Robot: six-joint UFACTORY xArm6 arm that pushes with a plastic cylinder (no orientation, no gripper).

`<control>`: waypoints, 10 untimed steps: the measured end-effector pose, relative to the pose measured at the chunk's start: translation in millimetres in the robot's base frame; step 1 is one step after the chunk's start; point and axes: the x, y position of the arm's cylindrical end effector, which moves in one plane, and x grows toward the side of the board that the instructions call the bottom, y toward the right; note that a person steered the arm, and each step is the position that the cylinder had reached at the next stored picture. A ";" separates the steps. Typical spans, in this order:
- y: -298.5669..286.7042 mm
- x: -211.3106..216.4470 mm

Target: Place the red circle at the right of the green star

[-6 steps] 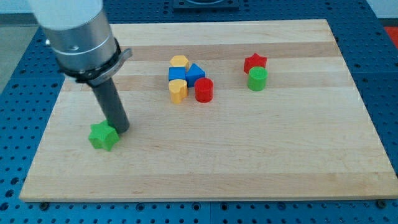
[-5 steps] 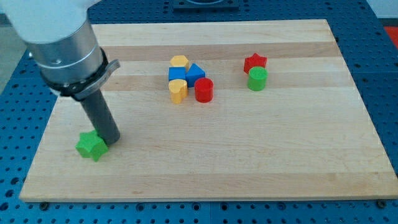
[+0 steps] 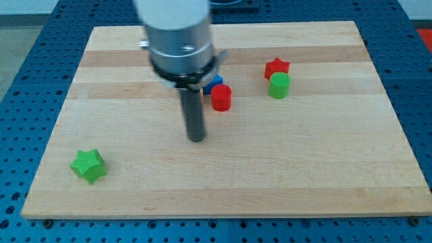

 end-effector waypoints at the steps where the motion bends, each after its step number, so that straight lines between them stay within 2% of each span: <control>1: 48.0 -12.9; 2: 64.3 -42.1; 4: 55.3 -93.4; 5: 30.4 -89.6; 8: -48.0 -29.9; 10: -65.3 6.6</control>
